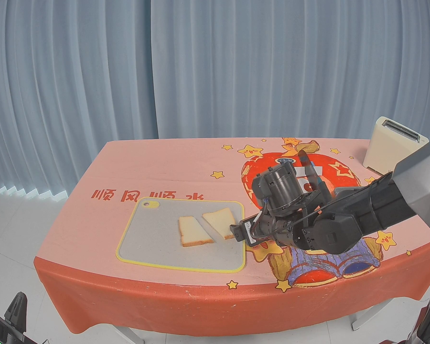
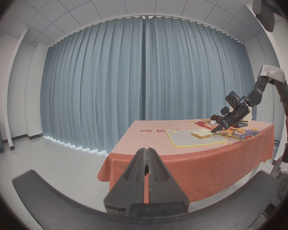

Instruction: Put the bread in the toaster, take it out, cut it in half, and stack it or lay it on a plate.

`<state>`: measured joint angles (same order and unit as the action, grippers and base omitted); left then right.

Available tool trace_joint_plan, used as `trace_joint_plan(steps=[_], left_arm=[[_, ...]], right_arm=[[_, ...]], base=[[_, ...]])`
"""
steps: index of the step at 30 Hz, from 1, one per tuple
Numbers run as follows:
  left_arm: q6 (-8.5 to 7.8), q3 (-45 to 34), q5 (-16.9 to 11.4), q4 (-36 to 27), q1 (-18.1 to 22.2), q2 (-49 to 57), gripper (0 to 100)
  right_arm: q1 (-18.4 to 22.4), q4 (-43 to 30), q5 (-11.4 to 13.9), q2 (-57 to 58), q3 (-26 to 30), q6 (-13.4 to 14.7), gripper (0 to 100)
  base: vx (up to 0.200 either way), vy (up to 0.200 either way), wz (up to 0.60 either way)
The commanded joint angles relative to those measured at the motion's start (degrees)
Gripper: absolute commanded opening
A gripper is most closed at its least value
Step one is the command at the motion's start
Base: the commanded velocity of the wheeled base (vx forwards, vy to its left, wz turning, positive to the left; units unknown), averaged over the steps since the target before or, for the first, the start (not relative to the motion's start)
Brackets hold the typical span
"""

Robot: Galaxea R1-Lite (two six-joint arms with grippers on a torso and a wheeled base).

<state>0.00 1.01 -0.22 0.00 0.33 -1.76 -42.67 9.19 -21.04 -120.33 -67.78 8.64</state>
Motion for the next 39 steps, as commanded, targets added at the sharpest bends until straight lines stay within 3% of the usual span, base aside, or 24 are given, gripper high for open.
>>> trace_joint_plan(steps=[1, 7, 8, 15, 21, 39], left_arm=[[0.00, -1.0, 0.0, 0.0, 0.0, -0.1, 0], [0.00, -1.0, 0.0, 0.0, 0.0, -0.1, 0], [0.00, -1.0, 0.0, 0.0, 0.0, -0.1, 0], [0.00, -1.0, 0.0, 0.0, 0.0, -0.1, 0], [0.00, -1.0, 0.0, 0.0, 0.0, -0.1, 0], [0.00, -1.0, 0.0, 0.0, 0.0, -0.1, 0]], right_arm=[[0.1, -0.8, -0.1, 1.0, 0.0, 0.3, 100], [-0.4, -1.0, -0.1, 0.8, 0.0, 0.5, 100], [-0.5, -1.0, -0.1, 0.6, -0.1, 0.5, 0], [-2.0, -1.0, -0.1, 0.0, -0.2, 0.6, 0], [-3.2, -1.0, 0.1, -0.1, -1.0, 2.7, 0], [-3.6, -0.1, 0.0, 3.4, -0.9, 3.2, 0]], base=[[0.000, 0.000, 0.00], [0.000, 0.000, 0.00], [0.000, 0.000, 0.00], [0.000, 0.000, 0.00], [0.000, 0.000, 0.00], [0.000, 0.000, 0.00]])
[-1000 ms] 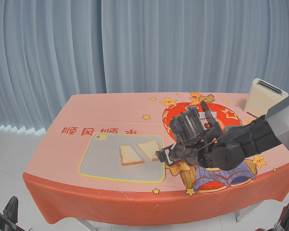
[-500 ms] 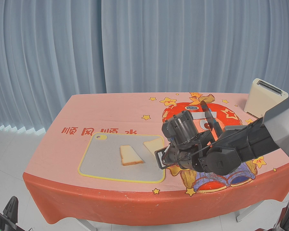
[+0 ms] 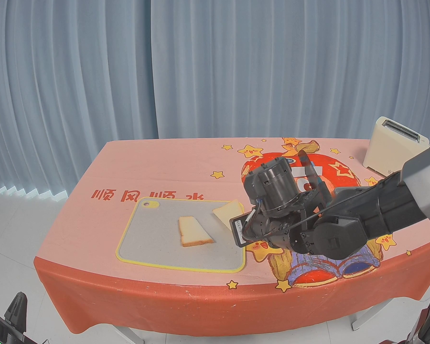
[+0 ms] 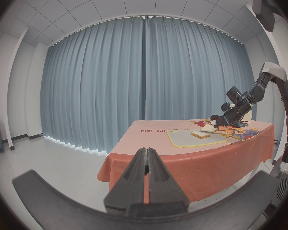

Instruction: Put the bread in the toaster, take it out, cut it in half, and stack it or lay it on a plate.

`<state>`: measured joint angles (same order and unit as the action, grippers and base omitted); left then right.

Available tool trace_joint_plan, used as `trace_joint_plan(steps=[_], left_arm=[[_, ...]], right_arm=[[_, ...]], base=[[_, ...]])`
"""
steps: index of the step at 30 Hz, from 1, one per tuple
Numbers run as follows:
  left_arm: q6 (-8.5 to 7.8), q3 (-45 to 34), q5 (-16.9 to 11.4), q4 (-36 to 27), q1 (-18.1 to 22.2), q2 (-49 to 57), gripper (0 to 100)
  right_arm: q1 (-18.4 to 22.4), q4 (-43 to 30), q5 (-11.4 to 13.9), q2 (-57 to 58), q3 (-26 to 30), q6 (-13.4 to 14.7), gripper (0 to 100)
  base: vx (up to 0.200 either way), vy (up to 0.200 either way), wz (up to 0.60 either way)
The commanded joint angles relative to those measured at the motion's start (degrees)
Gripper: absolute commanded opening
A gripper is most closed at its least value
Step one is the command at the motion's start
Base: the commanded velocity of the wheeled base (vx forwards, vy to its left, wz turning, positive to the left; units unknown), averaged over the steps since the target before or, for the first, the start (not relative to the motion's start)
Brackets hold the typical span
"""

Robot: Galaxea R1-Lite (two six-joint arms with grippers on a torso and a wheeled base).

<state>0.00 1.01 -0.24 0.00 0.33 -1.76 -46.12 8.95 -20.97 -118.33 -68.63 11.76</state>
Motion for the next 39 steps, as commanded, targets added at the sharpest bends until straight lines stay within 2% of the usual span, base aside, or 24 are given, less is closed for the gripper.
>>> trace_joint_plan(steps=[1, 14, 17, 23, 27, 35, 39], left_arm=[[0.00, -1.0, 0.0, 0.0, 0.0, -0.1, 0], [0.00, -1.0, 0.0, 0.0, 0.0, -0.1, 0], [0.00, -1.0, 0.1, 0.0, 0.0, 0.0, 0], [0.09, -1.0, 0.1, 0.0, 0.1, 0.0, 0], [0.70, -1.0, 0.3, 0.0, 0.1, -0.1, 0], [0.70, -1.0, 0.3, 0.0, 0.1, -0.1, 0], [0.70, -1.0, 0.3, 0.0, 0.1, 0.0, 0]], right_arm=[[0.0, 0.2, 0.0, 1.5, 0.0, 0.1, 0], [1.4, 0.1, -0.1, 11.1, 4.3, 0.8, 0], [4.4, -0.2, 0.0, 13.7, 4.6, 0.8, 0], [7.2, 0.1, 0.3, 17.1, 7.0, 0.9, 0], [8.4, 0.1, 0.7, 19.8, 9.0, 0.9, 0], [11.5, 0.0, 0.9, 24.1, 11.8, 0.8, 0], [14.4, 0.1, 2.2, 24.9, 12.8, 0.9, 0]], base=[[0.000, 0.000, 0.00], [0.000, 0.000, 0.00], [0.000, 0.000, 0.00], [0.000, 0.000, 0.00], [0.000, 0.000, 0.00], [0.000, -0.200, 0.00], [0.000, -0.200, 0.00]])
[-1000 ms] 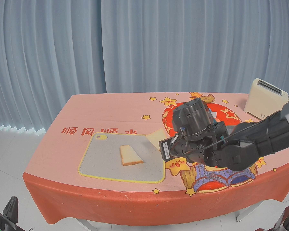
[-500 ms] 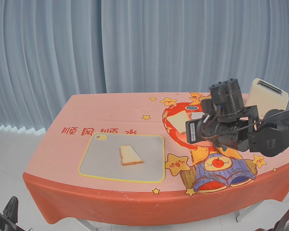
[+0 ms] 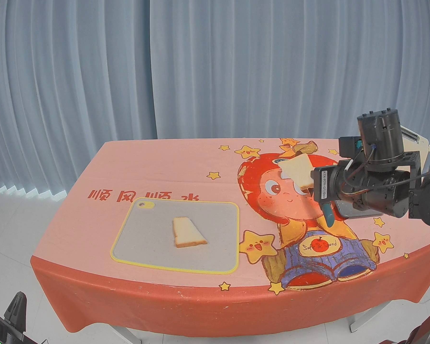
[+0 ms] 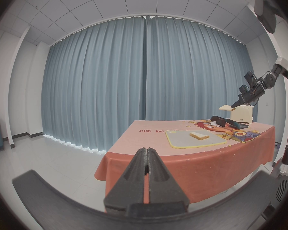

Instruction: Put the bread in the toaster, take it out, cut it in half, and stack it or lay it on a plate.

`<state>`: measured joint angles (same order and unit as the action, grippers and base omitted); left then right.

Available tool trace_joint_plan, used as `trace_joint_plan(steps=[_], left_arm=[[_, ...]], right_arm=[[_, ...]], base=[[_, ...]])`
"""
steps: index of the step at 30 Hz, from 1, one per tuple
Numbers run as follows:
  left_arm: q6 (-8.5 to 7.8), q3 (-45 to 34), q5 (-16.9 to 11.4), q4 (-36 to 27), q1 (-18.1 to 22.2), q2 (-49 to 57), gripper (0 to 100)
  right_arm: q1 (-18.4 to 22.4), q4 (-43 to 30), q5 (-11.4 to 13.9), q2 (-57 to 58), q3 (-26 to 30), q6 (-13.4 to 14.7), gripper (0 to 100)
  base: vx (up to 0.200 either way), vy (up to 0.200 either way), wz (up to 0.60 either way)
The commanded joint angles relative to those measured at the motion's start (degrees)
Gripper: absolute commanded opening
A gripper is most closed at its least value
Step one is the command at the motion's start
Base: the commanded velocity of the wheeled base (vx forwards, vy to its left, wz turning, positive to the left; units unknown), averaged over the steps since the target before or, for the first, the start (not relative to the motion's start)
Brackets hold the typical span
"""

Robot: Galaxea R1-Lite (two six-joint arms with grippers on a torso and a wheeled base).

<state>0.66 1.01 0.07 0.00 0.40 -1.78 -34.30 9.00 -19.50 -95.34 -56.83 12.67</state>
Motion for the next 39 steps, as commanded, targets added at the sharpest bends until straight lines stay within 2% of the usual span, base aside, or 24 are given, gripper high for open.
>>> trace_joint_plan(steps=[1, 7, 16, 24, 33, 39], left_arm=[[0.04, -1.0, 0.1, 0.0, 0.0, -0.1, 0], [-0.13, -1.0, 0.0, 0.0, -0.1, -0.1, 0], [-0.13, -1.0, 0.0, 0.0, -0.1, 0.0, 0], [-0.13, -1.0, 0.0, 0.0, -0.1, 0.0, 0], [-0.13, -1.0, 0.0, 0.0, -0.1, -0.1, 0], [-0.13, -1.0, 0.0, 0.0, -0.1, 0.0, 0]], right_arm=[[2.8, 0.1, 0.9, 1.9, 1.0, 0.0, 0], [7.4, 0.1, 4.8, 2.2, 1.0, 0.1, 0], [11.5, 0.1, 7.5, 1.8, 4.3, 0.0, 0], [15.1, 0.1, 7.6, 1.8, 5.7, 0.1, 0], [15.8, 0.2, 7.4, 1.4, 6.7, 0.2, 0], [16.6, 0.2, 7.3, 0.2, 7.4, 1.7, 0]], base=[[0.000, -0.200, 0.00], [0.000, -0.067, 0.00], [0.000, 0.000, 0.00], [0.000, 0.000, 0.00], [0.000, 0.000, 0.00], [0.000, 0.000, 0.00]])
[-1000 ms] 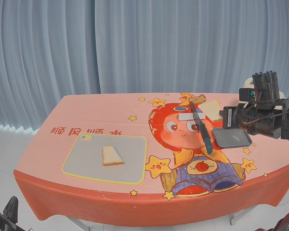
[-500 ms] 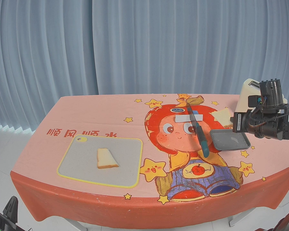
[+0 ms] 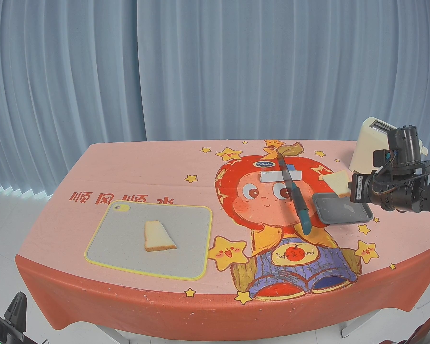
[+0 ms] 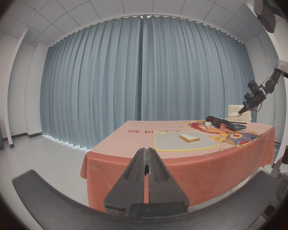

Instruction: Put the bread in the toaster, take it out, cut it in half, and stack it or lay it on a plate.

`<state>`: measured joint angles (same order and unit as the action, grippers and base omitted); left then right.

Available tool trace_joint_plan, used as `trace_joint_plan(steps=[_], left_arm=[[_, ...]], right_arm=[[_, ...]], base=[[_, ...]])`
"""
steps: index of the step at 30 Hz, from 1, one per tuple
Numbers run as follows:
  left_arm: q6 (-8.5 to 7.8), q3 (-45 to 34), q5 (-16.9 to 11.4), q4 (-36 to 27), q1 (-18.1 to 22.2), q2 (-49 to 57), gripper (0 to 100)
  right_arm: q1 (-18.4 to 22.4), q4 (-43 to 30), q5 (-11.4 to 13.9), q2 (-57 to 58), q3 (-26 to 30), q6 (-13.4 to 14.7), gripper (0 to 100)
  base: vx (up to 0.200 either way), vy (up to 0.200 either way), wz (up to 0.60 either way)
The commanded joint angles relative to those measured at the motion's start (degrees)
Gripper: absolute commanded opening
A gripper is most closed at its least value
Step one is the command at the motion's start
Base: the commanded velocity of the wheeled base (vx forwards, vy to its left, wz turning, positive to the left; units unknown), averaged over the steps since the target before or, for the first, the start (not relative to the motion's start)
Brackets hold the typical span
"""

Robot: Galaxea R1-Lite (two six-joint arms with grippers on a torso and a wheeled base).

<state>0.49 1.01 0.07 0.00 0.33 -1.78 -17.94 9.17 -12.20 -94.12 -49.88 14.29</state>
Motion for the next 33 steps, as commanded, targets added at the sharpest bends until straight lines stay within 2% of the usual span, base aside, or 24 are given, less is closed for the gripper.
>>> trace_joint_plan(steps=[1, 28, 33], left_arm=[[-0.05, -1.0, 0.0, 0.0, 0.0, 0.0, 0], [0.04, -1.0, 0.0, 0.0, 0.0, 0.0, 0], [0.04, -1.0, 0.0, 0.0, 0.0, -0.1, 0]], right_arm=[[0.4, 0.1, -0.3, -1.1, 0.4, 0.1, 0], [1.1, 0.2, -0.5, -4.1, 0.9, 0.0, 0], [2.0, 3.3, -0.6, -5.5, 1.5, 0.0, 0]], base=[[0.000, 0.000, 0.00], [0.000, 0.000, 0.00], [0.000, 0.000, 0.00]])
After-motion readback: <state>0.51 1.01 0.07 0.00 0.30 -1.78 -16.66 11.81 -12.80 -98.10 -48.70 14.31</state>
